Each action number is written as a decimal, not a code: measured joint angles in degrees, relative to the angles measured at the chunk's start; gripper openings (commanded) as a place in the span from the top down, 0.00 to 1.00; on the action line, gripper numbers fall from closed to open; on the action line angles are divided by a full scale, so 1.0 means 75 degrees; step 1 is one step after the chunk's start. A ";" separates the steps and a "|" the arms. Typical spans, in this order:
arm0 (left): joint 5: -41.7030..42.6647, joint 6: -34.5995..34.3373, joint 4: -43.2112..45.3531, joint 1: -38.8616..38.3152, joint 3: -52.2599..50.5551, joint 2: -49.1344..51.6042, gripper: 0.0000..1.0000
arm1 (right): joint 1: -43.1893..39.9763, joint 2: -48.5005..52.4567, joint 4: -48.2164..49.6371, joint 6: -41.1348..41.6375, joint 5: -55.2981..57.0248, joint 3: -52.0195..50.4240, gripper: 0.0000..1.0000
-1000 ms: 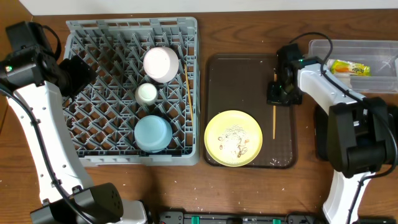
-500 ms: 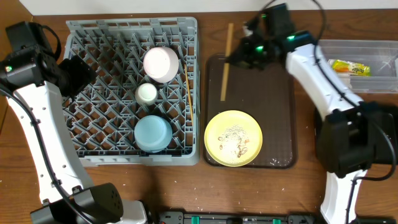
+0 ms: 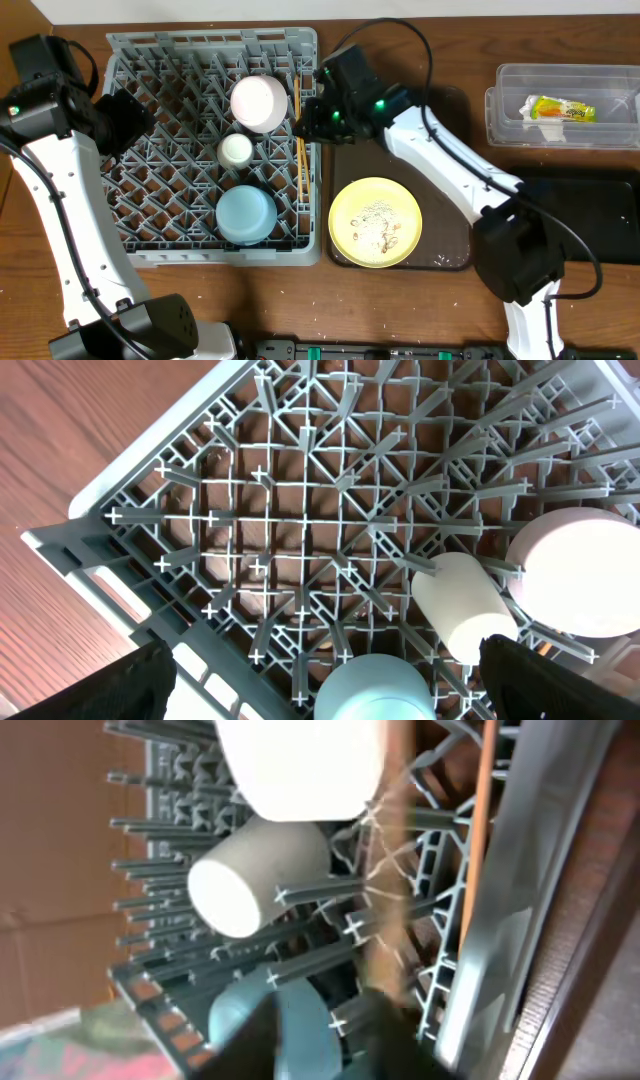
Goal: Sort waste into correct bins and load items into the dishwasher
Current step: 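Carry the second chopstick with the right gripper and drop it in the rack, then move the right gripper down toward the yellow plate on the tray, then grip the yellow plate's rim with the right gripper, then lift the yellow plate and carry it right over the black bin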
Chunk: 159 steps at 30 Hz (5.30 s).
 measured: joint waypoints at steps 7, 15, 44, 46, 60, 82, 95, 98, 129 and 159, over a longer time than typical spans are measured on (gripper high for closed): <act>0.0000 0.0000 -0.0003 0.0000 0.0000 0.0000 0.02 | -0.0012 0.0023 -0.0373 -0.0125 0.0248 0.0012 0.55; 0.0000 0.0000 0.0000 0.0000 0.0000 0.0000 0.02 | -0.0714 0.0020 -0.2923 -0.1172 0.0664 0.0758 0.46; 0.0000 0.0000 0.0000 0.0000 0.0000 0.0000 0.02 | -0.1865 -0.0111 -0.3573 -0.3719 0.1915 -0.2445 0.70; 0.0000 0.0000 0.0003 0.0000 0.0000 0.0000 0.02 | -0.1865 -0.0111 -0.3567 -0.3596 0.2162 -0.2448 0.70; 0.0000 0.0003 0.0000 0.0000 0.0000 0.0000 0.02 | -0.2696 -0.0111 -0.3876 -0.3165 0.3386 -0.2279 0.66; 0.0000 0.0000 -0.0003 0.0000 0.0000 0.0000 0.02 | -0.0073 -0.0137 -0.5365 -0.3800 0.2460 0.0236 0.01; 0.0000 0.0003 0.0000 0.0000 0.0000 0.0000 0.02 | 0.1498 -0.0137 -0.3984 -0.3075 0.3850 -0.1574 0.62; 0.0000 0.0000 0.0003 0.0000 0.0000 0.0000 0.02 | 0.1498 -0.0137 -0.3622 -0.3022 0.3981 -0.1824 0.66; 0.0000 0.0000 0.0000 0.0000 0.0000 0.0000 0.02 | 0.1524 -0.0239 -0.3462 -0.2894 0.4683 -0.2212 0.99; 0.0000 0.0000 0.0000 0.0000 0.0000 0.0000 0.02 | 0.1679 -0.0239 -0.6452 -0.0842 0.6053 -0.0309 0.99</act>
